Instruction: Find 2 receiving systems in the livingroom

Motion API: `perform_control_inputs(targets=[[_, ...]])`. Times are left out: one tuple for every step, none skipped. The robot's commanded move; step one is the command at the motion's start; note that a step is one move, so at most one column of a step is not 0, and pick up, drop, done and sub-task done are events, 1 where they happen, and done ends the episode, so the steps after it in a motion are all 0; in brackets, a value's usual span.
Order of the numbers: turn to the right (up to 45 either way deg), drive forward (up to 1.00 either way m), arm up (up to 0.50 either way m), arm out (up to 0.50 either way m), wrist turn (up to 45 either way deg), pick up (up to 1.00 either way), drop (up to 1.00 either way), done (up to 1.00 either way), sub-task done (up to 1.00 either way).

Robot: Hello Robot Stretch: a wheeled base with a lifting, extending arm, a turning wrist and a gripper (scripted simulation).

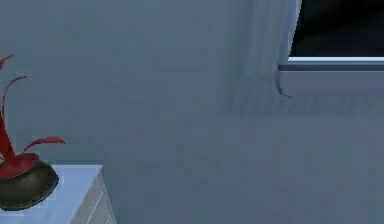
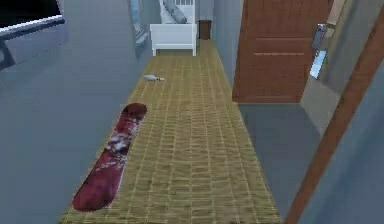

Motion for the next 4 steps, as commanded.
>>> perform_control_inputs(targets=[[45.0,0.0,0.0,0.0,0.0,0.0,0.0,0.0,0.0],[45.0,0.0,0.0,0.0,0.0,0.0,0.0,0.0,0.0],[24.0,0.0,0.0,0.0,0.0,0.0,0.0,0.0,0.0],[0.0,0.9,0.0,0.0,0.0,0.0,0.0,0.0,0.0]])
